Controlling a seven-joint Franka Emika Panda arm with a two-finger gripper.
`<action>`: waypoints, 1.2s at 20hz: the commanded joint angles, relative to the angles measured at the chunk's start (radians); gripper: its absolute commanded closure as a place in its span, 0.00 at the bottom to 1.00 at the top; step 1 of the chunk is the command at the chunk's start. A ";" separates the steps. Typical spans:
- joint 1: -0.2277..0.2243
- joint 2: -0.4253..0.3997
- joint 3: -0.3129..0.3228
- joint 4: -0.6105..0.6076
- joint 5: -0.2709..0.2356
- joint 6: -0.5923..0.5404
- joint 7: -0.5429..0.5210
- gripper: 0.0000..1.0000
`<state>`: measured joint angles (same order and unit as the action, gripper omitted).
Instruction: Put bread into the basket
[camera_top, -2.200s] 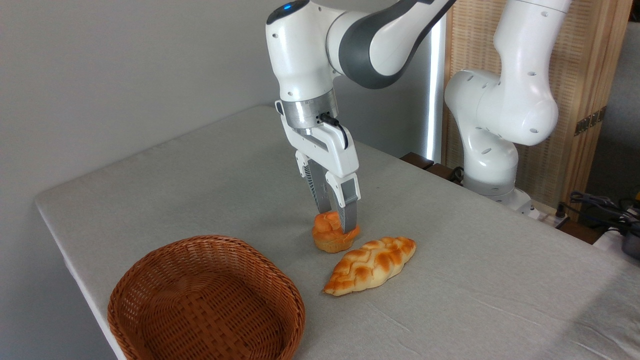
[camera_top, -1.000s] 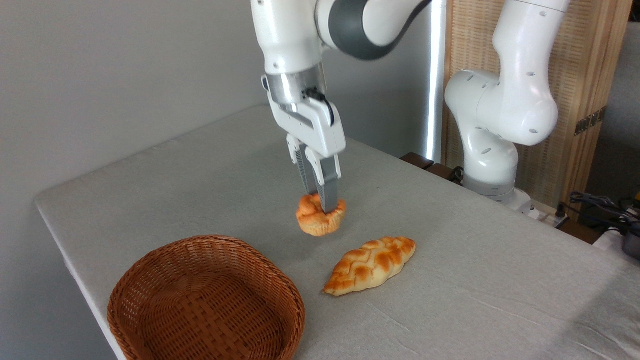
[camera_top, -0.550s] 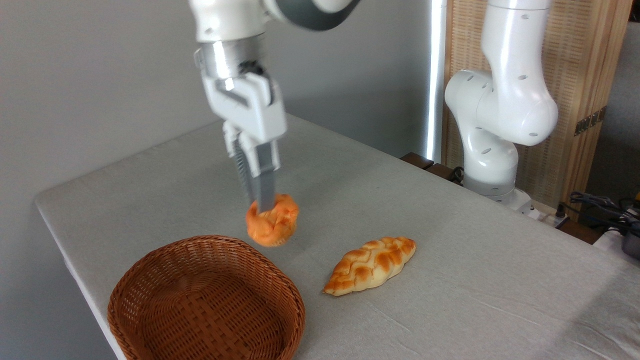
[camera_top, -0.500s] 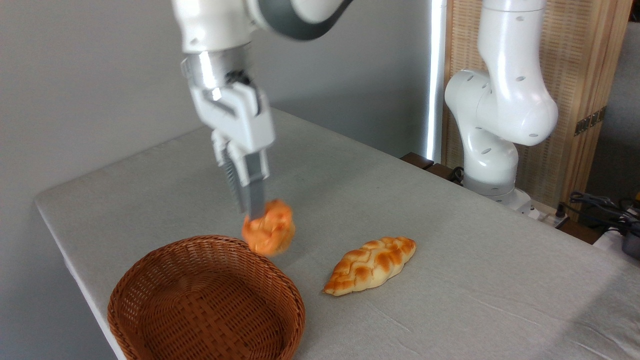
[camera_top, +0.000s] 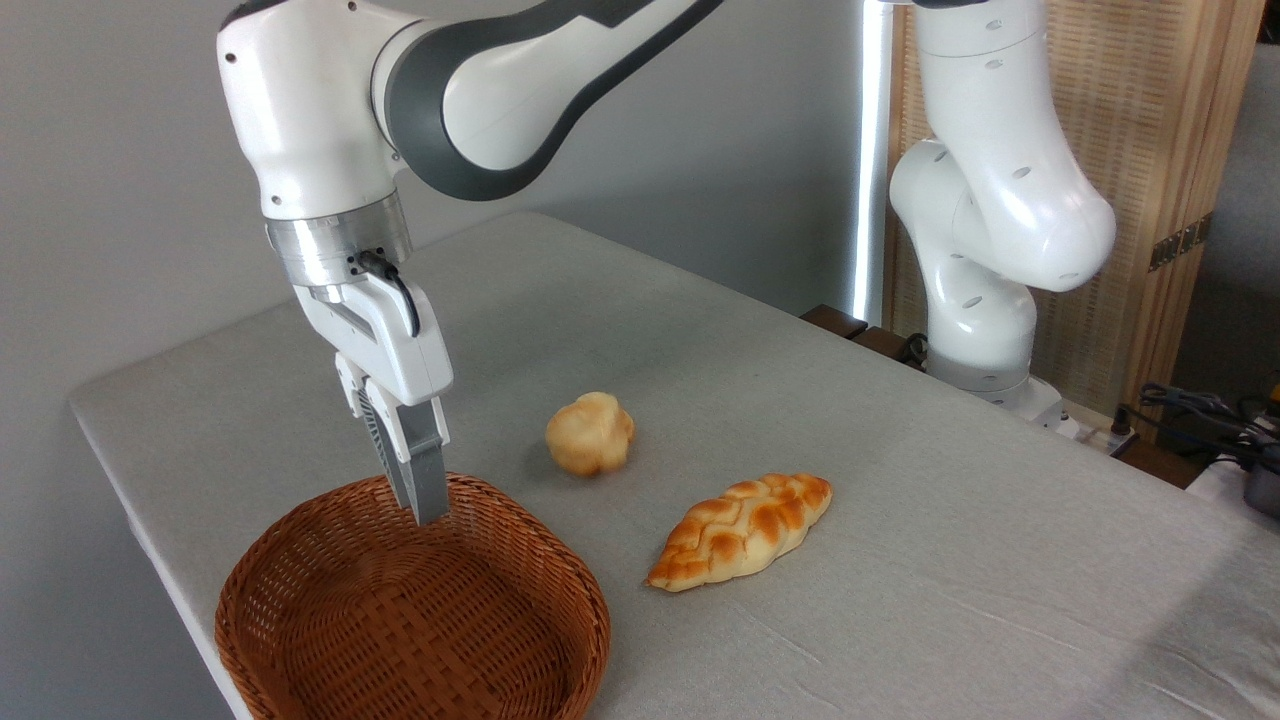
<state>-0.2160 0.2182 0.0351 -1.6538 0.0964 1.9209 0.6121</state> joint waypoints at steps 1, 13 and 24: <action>0.001 -0.019 0.006 0.008 -0.018 -0.005 -0.009 0.68; 0.030 -0.272 -0.027 -0.110 -0.027 -0.231 0.006 0.00; 0.021 -0.411 -0.138 -0.454 -0.047 -0.103 0.000 0.00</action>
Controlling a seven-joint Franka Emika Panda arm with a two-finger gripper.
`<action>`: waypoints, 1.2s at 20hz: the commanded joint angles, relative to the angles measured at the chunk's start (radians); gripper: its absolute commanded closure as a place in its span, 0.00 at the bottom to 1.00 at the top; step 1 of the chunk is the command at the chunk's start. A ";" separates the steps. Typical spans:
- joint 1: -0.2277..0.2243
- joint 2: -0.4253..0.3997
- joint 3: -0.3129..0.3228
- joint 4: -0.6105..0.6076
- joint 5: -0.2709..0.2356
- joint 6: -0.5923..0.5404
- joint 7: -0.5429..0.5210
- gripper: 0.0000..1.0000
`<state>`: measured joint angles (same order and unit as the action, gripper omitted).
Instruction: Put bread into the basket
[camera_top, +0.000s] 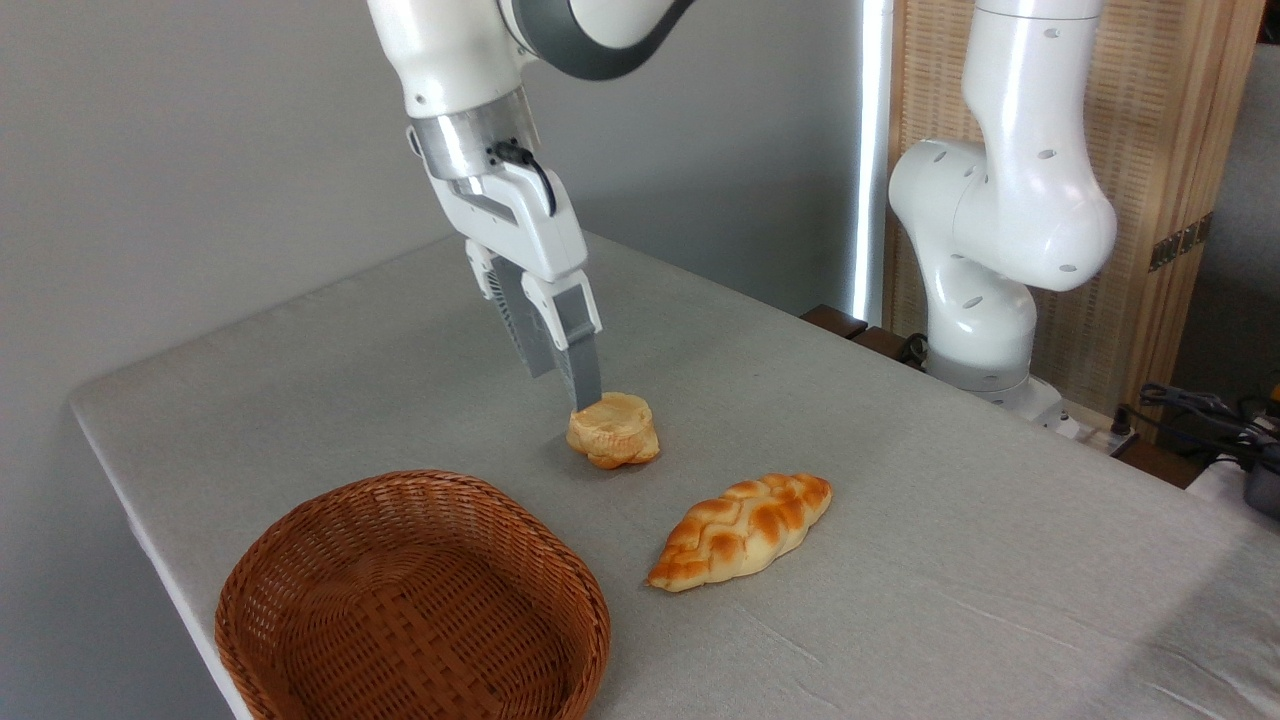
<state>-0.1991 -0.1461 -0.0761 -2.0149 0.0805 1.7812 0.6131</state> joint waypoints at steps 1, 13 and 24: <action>0.004 -0.044 -0.028 -0.103 -0.081 0.037 0.001 0.00; 0.012 -0.021 -0.073 -0.203 -0.044 0.136 -0.003 0.00; 0.012 -0.010 -0.068 -0.202 0.063 0.126 0.001 0.68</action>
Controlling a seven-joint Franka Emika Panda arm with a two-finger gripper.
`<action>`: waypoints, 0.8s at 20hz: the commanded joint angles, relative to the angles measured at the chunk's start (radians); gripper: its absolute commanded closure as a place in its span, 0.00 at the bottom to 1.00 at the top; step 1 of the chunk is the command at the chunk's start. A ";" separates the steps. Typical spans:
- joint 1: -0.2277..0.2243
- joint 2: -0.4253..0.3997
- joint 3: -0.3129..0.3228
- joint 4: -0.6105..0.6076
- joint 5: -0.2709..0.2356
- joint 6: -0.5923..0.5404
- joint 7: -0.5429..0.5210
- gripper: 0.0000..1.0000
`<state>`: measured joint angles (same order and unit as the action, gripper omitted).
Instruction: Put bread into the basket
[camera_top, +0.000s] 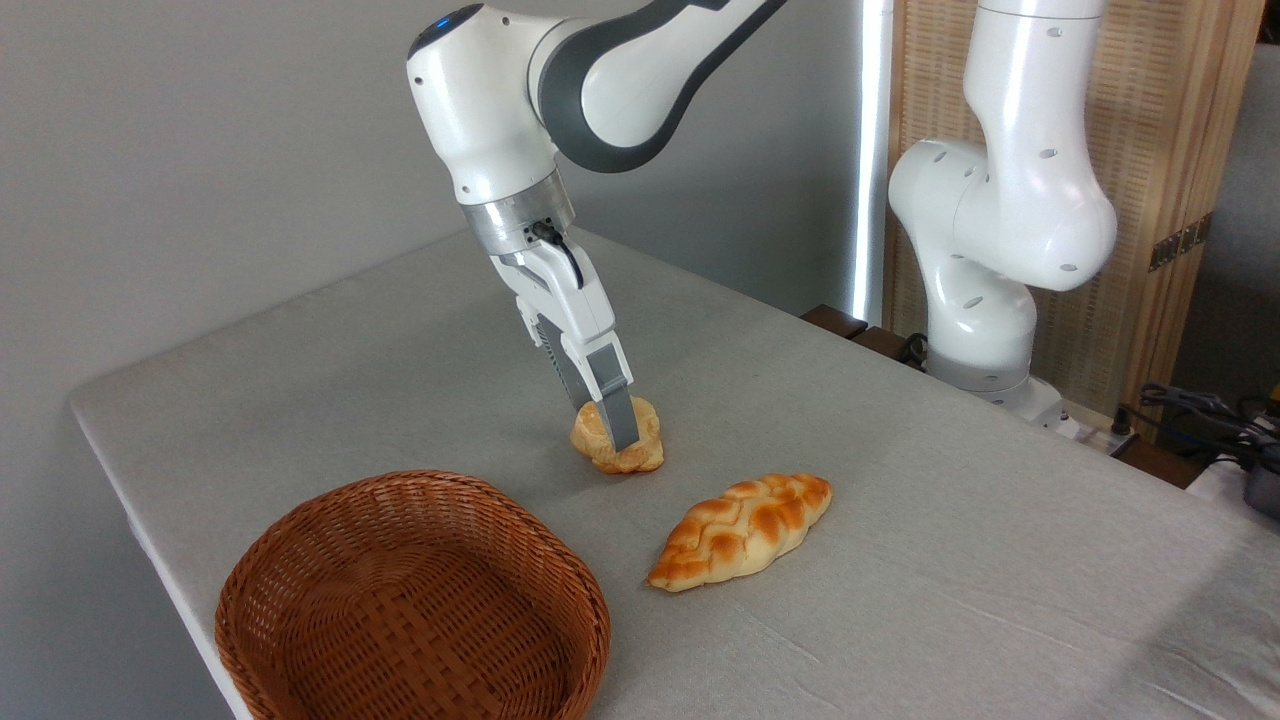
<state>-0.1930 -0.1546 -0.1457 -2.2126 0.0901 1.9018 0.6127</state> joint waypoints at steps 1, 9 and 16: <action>0.006 -0.002 0.001 -0.004 0.087 0.005 0.001 0.69; 0.006 0.000 0.008 0.007 0.091 0.005 -0.007 0.91; 0.009 0.026 0.029 0.166 0.066 -0.090 -0.011 0.91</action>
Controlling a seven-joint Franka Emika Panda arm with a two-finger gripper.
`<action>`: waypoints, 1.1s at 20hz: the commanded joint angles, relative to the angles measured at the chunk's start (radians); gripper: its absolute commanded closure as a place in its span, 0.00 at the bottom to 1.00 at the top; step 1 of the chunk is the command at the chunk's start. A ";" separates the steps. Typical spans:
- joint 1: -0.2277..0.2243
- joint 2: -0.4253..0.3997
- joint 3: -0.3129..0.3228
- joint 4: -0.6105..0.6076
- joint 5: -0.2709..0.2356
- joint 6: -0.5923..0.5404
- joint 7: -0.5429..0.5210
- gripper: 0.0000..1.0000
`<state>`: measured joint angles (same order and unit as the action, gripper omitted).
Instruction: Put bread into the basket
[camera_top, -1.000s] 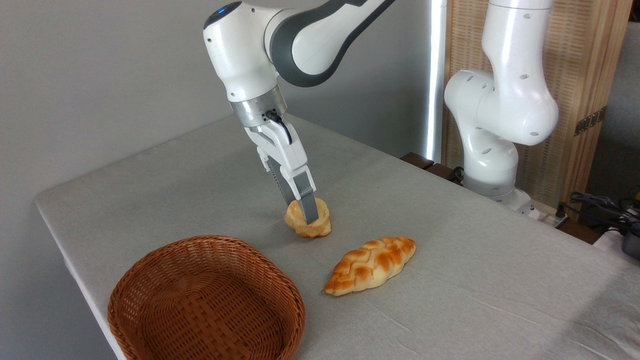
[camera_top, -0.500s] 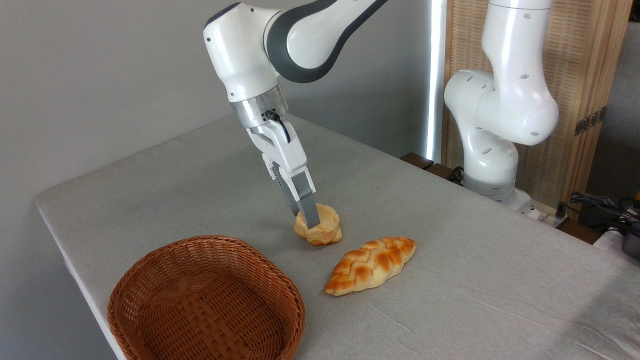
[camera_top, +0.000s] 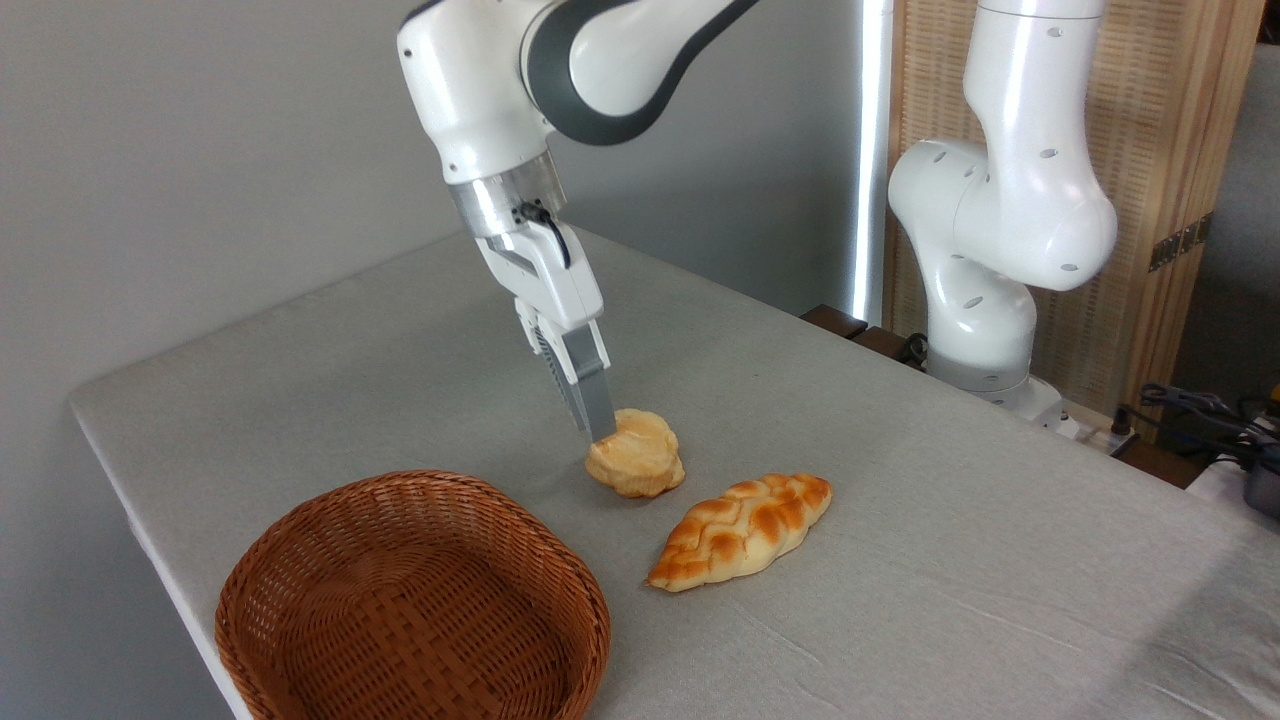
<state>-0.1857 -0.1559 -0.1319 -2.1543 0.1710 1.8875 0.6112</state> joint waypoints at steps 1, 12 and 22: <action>0.002 0.062 0.015 0.173 -0.016 -0.138 -0.008 0.91; 0.000 0.108 0.046 0.263 -0.019 -0.214 0.002 0.13; 0.043 -0.060 0.090 -0.015 -0.238 0.062 0.004 0.00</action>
<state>-0.1535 -0.1339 -0.0717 -2.0688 -0.0044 1.8862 0.6112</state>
